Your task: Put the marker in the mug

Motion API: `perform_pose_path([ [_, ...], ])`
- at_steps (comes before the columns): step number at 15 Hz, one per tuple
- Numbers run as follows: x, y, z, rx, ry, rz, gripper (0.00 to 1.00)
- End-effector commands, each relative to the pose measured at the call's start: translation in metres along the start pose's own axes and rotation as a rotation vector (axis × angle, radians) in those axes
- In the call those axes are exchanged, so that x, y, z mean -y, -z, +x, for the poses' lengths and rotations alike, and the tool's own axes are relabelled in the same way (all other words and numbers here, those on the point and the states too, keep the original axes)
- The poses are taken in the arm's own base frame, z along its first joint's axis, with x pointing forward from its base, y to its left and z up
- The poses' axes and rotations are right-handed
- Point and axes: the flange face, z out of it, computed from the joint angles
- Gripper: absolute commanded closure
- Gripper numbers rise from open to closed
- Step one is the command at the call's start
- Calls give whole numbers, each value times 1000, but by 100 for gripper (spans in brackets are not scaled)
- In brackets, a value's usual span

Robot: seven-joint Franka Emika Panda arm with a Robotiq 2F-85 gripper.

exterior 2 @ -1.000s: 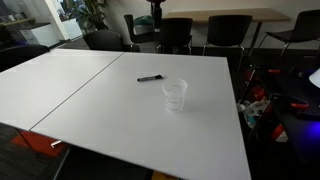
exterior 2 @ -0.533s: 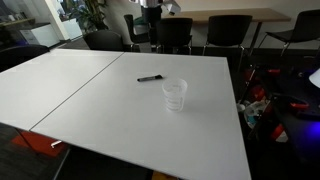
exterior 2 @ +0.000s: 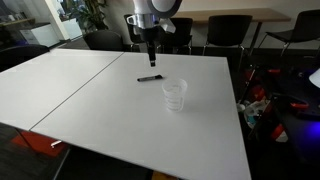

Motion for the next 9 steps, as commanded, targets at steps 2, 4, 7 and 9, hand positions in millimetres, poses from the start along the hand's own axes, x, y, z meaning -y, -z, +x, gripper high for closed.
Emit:
perform_pose_path([
  [2, -4, -19, 20, -12, 16, 17, 0],
  [4, -5, -26, 27, -8, 15, 20, 0],
  [7, -7, -35, 34, 1, 17, 23, 0],
  [9, -11, -42, 38, 6, 19, 35, 0],
])
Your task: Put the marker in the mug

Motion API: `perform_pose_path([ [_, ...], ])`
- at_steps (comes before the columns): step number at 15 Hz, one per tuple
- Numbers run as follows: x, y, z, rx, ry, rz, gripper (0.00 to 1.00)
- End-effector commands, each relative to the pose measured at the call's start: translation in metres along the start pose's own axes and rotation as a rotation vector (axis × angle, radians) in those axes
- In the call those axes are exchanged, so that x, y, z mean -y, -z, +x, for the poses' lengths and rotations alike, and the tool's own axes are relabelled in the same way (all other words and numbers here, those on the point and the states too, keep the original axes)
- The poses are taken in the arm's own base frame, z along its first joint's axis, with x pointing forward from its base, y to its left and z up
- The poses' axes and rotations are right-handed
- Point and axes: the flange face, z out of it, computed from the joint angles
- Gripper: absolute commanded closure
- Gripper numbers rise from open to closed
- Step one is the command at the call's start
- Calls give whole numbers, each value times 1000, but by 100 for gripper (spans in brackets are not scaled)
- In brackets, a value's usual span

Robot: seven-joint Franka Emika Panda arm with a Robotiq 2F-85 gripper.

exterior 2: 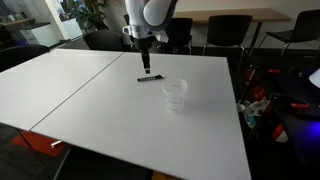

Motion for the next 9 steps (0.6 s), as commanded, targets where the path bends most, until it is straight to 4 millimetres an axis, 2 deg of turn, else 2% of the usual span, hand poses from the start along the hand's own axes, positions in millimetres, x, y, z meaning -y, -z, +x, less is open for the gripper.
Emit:
perform_pose_path([
  [1, -10, -7, 12, 14, 15, 30, 0],
  [9, -23, -25, 16, 59, 25, 62, 0],
])
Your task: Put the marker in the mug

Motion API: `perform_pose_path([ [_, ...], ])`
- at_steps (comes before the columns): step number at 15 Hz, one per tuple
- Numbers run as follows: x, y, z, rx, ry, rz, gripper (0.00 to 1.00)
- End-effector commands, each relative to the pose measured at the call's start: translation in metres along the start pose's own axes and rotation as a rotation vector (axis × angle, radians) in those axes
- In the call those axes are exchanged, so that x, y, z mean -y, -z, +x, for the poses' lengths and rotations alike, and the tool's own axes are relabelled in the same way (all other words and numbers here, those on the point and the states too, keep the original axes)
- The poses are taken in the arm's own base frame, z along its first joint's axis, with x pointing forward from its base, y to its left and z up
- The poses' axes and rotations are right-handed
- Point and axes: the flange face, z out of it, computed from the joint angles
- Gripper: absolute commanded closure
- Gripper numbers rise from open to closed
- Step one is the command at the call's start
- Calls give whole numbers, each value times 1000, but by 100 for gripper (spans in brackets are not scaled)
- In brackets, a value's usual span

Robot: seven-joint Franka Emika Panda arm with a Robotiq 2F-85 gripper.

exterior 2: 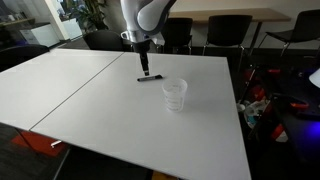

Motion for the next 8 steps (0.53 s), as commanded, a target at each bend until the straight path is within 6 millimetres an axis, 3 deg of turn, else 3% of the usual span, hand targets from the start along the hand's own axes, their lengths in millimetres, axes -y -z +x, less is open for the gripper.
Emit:
perform_pose_path([
  [1, -9, -5, 4, 18, 21, 46, 0],
  [8, -12, -24, 3, 38, 26, 62, 0],
])
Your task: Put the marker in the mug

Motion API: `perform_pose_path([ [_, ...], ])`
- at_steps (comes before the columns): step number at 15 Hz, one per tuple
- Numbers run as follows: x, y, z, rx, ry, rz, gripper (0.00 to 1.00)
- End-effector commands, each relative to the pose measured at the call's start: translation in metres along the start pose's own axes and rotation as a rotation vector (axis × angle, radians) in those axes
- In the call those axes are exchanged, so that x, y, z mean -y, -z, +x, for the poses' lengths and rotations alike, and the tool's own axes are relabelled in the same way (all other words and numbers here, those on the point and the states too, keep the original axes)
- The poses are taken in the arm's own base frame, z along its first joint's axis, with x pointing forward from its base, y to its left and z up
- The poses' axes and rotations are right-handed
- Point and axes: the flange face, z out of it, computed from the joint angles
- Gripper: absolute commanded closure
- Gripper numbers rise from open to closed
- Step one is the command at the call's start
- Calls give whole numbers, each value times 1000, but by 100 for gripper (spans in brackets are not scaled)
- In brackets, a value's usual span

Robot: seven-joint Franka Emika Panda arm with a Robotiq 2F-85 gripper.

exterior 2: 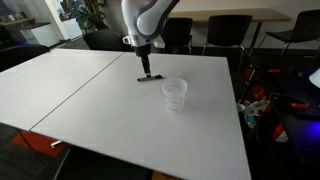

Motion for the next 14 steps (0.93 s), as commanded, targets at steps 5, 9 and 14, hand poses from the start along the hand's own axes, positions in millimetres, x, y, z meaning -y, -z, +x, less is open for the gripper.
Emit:
perform_pose_path([
  [5, -2, -8, 6, 15, 16, 37, 32],
  [9, -2, -9, 7, 14, 14, 38, 64],
  [14, -4, -9, 8, 11, 11, 37, 99],
])
